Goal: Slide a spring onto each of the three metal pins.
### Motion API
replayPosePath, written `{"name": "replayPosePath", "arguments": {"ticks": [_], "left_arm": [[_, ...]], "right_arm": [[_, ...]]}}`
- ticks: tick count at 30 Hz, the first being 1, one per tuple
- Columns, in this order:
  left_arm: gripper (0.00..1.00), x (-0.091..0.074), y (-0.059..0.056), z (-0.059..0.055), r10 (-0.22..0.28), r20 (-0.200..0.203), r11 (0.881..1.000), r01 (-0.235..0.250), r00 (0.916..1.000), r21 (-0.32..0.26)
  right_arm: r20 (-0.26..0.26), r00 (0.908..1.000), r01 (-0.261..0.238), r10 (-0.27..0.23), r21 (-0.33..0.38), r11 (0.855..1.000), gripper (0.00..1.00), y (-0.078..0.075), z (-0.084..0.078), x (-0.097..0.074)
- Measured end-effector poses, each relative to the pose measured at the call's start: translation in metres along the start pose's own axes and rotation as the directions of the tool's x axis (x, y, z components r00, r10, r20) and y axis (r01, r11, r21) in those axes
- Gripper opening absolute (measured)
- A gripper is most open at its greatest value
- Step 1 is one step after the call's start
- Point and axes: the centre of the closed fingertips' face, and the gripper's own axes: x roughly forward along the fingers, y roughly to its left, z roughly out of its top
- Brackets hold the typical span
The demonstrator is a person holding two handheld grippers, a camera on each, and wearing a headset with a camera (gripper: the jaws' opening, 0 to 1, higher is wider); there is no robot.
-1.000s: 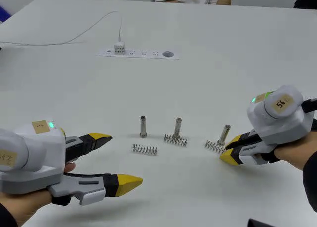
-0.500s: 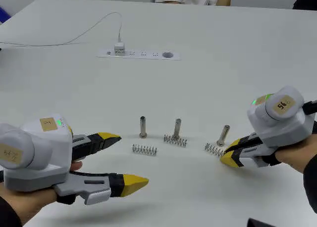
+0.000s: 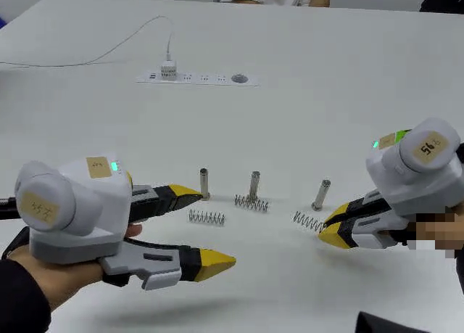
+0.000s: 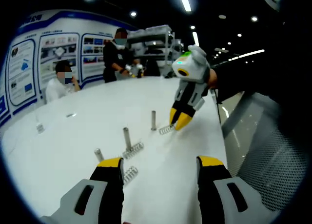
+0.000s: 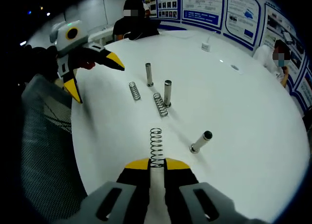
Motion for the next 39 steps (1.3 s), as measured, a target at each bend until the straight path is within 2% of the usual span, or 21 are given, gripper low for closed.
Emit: {"name": "replayPosePath", "arguments": {"ticks": [3,13,21,26,33,39], "left_arm": [[0.6,0.007,-0.005,0.005,-0.025,-0.002,0.999,0.026,0.9997,0.027],[0.57,0.03,-0.015,0.008,-0.093,-0.038,0.99,0.096,0.9949,0.102],[0.54,0.043,-0.017,0.014,-0.122,-0.058,0.978,0.13,0.9908,0.165],[0.52,0.048,-0.018,0.015,-0.131,-0.068,0.973,0.142,0.989,0.183],[0.42,0.052,-0.023,0.012,-0.149,-0.088,0.957,0.166,0.9849,0.239],[0.33,0.054,-0.03,0.013,-0.175,-0.091,0.945,0.194,0.9803,0.265]], "right_arm": [[0.002,0.9999,-0.015,0.015,-0.021,1.0,0.11,0.007,0.005,-0.003],[-0.01,0.9978,-0.066,0.066,-0.095,0.993,0.11,0.026,0.015,-0.007],[-0.014,0.9953,-0.096,0.095,-0.139,0.986,0.12,0.037,0.022,-0.01],[-0.016,0.9936,-0.113,0.112,-0.16,0.981,0.12,0.042,0.025,-0.011],[-0.027,0.9917,-0.128,0.126,-0.183,0.975,0.12,0.046,0.026,-0.009],[-0.043,0.9899,-0.141,0.135,-0.212,0.967,0.12,0.05,0.027,-0.008]]}}
